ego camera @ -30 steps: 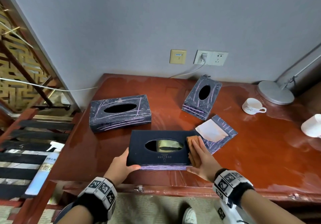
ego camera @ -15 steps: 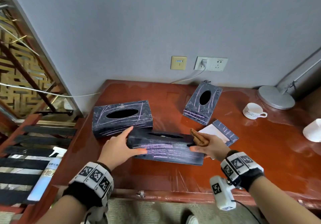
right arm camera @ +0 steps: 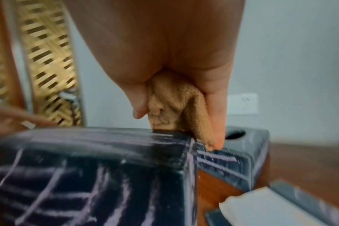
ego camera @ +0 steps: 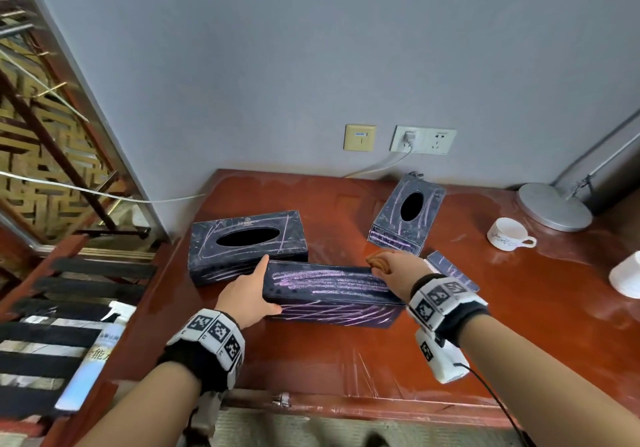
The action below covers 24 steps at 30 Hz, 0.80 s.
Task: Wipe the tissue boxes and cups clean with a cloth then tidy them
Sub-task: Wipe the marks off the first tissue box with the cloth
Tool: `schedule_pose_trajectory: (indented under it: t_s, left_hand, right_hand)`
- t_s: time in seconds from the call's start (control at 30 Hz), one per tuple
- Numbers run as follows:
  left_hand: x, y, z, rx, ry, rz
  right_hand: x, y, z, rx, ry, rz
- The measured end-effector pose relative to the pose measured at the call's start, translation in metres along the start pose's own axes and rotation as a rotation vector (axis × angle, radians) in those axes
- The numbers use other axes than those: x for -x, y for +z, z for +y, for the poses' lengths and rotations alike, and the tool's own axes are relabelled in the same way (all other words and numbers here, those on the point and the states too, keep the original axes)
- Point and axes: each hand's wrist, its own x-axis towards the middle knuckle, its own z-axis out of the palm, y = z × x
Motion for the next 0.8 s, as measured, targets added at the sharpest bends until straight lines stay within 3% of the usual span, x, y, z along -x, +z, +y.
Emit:
schedule_pose_trajectory:
  t_s: [0.13,0.23,0.4,0.5,0.63,0.8]
  left_hand:
    - [-0.004,0.006,-0.005,0.08,0.014,-0.045]
    - [0.0,0.003,-0.004,0.122,0.024,-0.041]
    - [0.006,-0.008,0.005,0.217,0.066,0.334]
    - [0.005,-0.007,0.012,0.322,0.176,0.419]
    - [0.006,0.009,0.025,0.307,0.322,0.333]
    - [0.004,0.026,0.042,-0.139,0.289,0.263]
  right_hand:
    - [-0.016,0.007,-0.031,0.074,-0.183,0.118]
    - [-0.023,0.011,-0.065,0.067,-0.351,0.093]
    - [-0.028,0.036,-0.11,0.129,-0.524,0.017]
    - [-0.021,0.051,-0.116,0.143,-0.477,-0.07]
    - [-0.012,0.039,-0.096,0.101,-0.442,-0.121]
    - [-0.008,0.009,-0.025,0.157,-0.252,-0.149]
